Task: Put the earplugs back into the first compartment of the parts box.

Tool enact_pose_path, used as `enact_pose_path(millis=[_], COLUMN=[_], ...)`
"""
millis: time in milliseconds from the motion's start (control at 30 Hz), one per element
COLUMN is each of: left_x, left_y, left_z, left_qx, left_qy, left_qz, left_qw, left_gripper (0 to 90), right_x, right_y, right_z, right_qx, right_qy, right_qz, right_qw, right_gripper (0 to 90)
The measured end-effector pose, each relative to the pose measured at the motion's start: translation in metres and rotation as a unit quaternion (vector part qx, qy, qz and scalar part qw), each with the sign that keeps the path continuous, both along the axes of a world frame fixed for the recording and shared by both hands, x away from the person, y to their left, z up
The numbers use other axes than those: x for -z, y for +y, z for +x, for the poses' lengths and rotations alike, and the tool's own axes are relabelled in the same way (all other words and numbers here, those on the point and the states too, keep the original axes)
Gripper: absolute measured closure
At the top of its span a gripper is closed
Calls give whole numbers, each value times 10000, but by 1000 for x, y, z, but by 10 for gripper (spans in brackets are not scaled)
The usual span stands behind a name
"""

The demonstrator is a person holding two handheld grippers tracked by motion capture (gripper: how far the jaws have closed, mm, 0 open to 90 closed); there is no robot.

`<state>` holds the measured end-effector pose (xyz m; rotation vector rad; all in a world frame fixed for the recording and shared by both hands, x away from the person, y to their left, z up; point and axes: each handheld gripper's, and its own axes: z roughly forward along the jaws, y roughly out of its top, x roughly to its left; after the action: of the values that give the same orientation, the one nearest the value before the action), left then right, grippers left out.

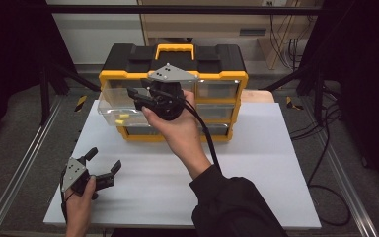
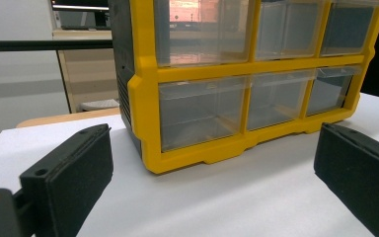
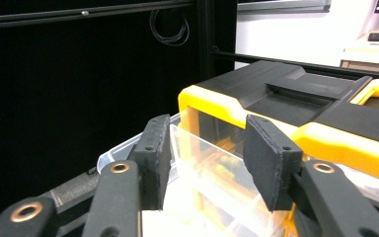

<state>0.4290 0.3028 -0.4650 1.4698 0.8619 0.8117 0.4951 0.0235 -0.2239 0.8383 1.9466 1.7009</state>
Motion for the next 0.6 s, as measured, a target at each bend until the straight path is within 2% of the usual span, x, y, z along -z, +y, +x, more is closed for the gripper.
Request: enact_pose_path(millis=[167, 400, 600], left_x=[0, 0, 0], left_y=[0, 0, 0], left_z=[0, 0, 0], left_qx=[2, -2, -2], left_qy=[-1, 0, 0], left_qz=[2, -2, -1], left_qw=[10000, 10000, 10000], left_gripper=[13, 13, 13], right_x=[-1, 0, 1], right_y=[-2, -4, -10], right_z=[0, 0, -1], right_qx=[91, 179, 284], right_qy=[14, 13, -22], right_qz=[-14, -139, -89], right_qw=[10000, 9997, 9996], right_gripper=[445, 400, 330])
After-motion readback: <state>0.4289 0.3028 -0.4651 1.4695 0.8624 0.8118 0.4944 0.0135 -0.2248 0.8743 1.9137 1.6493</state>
